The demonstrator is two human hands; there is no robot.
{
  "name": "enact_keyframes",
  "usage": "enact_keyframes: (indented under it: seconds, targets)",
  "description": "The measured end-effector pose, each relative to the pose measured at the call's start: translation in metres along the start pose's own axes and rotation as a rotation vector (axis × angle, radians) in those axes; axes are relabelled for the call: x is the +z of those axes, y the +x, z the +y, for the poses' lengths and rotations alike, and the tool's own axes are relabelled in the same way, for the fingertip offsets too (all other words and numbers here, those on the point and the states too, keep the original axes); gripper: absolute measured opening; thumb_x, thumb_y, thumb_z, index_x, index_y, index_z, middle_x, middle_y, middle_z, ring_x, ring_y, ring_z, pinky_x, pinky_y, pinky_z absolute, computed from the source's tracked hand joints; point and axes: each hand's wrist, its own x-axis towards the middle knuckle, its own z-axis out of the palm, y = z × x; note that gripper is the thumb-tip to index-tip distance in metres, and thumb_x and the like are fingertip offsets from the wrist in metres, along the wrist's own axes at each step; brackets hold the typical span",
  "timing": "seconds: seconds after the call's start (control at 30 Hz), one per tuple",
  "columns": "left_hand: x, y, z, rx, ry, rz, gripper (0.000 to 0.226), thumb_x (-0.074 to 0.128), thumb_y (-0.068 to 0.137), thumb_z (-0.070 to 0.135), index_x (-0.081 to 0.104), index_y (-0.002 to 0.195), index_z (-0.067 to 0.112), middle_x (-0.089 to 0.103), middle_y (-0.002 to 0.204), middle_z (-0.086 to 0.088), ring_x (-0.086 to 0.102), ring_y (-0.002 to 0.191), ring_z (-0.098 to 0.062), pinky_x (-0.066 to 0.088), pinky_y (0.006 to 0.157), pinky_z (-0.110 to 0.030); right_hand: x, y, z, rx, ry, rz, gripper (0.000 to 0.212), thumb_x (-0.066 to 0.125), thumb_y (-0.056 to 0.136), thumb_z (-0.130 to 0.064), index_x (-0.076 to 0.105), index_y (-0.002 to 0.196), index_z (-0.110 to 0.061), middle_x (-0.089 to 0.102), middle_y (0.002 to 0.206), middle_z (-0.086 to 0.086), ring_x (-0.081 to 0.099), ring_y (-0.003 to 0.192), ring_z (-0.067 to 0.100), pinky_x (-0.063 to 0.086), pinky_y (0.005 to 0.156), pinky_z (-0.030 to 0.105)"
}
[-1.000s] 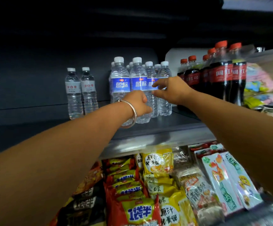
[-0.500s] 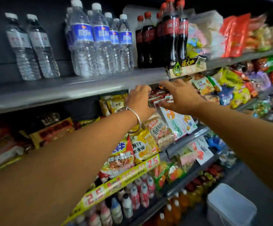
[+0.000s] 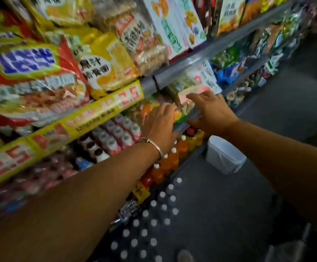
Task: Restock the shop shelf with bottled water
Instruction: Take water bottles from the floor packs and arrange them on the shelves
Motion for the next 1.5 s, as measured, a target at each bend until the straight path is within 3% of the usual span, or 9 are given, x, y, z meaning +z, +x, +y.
enact_keyframes:
  seconds: [0.17, 0.27, 0.47, 0.63, 0.8, 0.97, 1.17, 1.4, 1.5]
  targets:
    - [0.165, -0.031, -0.044, -0.057, -0.030, -0.186, 0.056, 0.071, 0.071, 0.011, 0.052, 0.123, 0.003, 0.053, 0.124, -0.016, 0.050, 0.114, -0.036, 0.038, 0.095, -0.043, 0.166, -0.043, 0.044, 0.061, 0.040, -0.185, 0.061, 0.049, 0.077, -0.040, 0.050, 0.128, -0.006, 0.057, 0.124, 0.015, 0.046, 0.117, 0.035, 0.033, 0.089, 0.042]
    - [0.260, -0.055, -0.078, -0.112, 0.008, -0.283, 0.060, 0.077, 0.063, 0.011, 0.055, 0.119, 0.008, 0.056, 0.120, -0.012, 0.054, 0.112, -0.035, 0.043, 0.089, -0.046, 0.267, -0.071, 0.062, 0.071, 0.003, -0.370, 0.059, 0.060, 0.084, -0.033, 0.040, 0.136, -0.012, 0.046, 0.138, 0.009, 0.037, 0.126, 0.030, 0.029, 0.097, 0.040]
    - [0.409, -0.085, -0.146, -0.221, 0.031, -0.459, 0.047, 0.054, 0.088, 0.017, 0.037, 0.132, 0.018, 0.035, 0.140, -0.003, 0.032, 0.129, -0.025, 0.023, 0.106, -0.037, 0.456, -0.108, 0.084, 0.121, 0.038, -0.585, 0.065, 0.059, 0.087, -0.036, 0.031, 0.142, -0.016, 0.038, 0.145, 0.005, 0.034, 0.129, 0.028, 0.028, 0.100, 0.037]
    - [0.494, -0.085, -0.190, -0.258, 0.072, -0.491, 0.053, 0.058, 0.087, 0.015, 0.034, 0.134, 0.019, 0.031, 0.143, -0.002, 0.029, 0.130, -0.025, 0.023, 0.103, -0.037, 0.567, -0.102, 0.096, 0.376, 0.189, -0.605, 0.071, 0.070, 0.081, -0.029, 0.032, 0.138, -0.012, 0.049, 0.134, 0.013, 0.043, 0.122, 0.032, 0.036, 0.097, 0.040]
    - [0.541, -0.074, -0.213, -0.262, 0.070, -0.500, 0.053, 0.057, 0.086, 0.011, 0.034, 0.133, 0.018, 0.033, 0.140, -0.004, 0.029, 0.130, -0.025, 0.024, 0.102, -0.037, 0.630, -0.089, 0.107, 0.592, 0.428, -0.523, 0.079, 0.078, 0.073, -0.022, 0.032, 0.137, -0.015, 0.053, 0.130, 0.015, 0.047, 0.120, 0.036, 0.042, 0.096, 0.045]
    - [0.559, -0.071, -0.220, -0.236, 0.098, -0.558, 0.059, 0.059, 0.085, 0.011, 0.031, 0.137, 0.019, 0.033, 0.141, -0.004, 0.029, 0.131, -0.025, 0.024, 0.105, -0.037, 0.650, -0.084, 0.110, 0.589, 0.585, -0.459, 0.070, 0.076, 0.074, -0.013, 0.039, 0.133, -0.017, 0.056, 0.126, 0.011, 0.050, 0.118, 0.030, 0.040, 0.089, 0.034]
    - [0.547, -0.068, -0.211, -0.206, 0.135, -0.560, 0.056, 0.060, 0.085, 0.015, 0.033, 0.135, 0.019, 0.036, 0.136, -0.004, 0.031, 0.128, -0.025, 0.027, 0.102, -0.037, 0.624, -0.098, 0.112, 0.613, 0.606, -0.370, 0.065, 0.081, 0.070, -0.022, 0.045, 0.125, -0.017, 0.060, 0.120, 0.010, 0.055, 0.111, 0.027, 0.045, 0.083, 0.032]
    - [0.471, -0.044, -0.157, -0.144, 0.160, -0.538, 0.055, 0.064, 0.084, 0.022, 0.035, 0.130, 0.016, 0.037, 0.133, -0.006, 0.033, 0.126, -0.027, 0.026, 0.102, -0.037, 0.503, -0.098, 0.112, 0.555, 0.646, -0.336, 0.067, 0.082, 0.068, -0.026, 0.047, 0.124, -0.018, 0.060, 0.121, 0.008, 0.055, 0.112, 0.027, 0.048, 0.092, 0.043]
    - [0.418, -0.032, -0.128, -0.160, 0.140, -0.506, 0.046, 0.063, 0.083, 0.026, 0.040, 0.122, 0.016, 0.041, 0.128, -0.007, 0.035, 0.124, -0.027, 0.027, 0.101, -0.039, 0.433, -0.089, 0.104, 0.483, 0.660, -0.316, 0.059, 0.081, 0.068, -0.026, 0.050, 0.117, -0.015, 0.061, 0.116, 0.009, 0.057, 0.106, 0.029, 0.049, 0.087, 0.044]
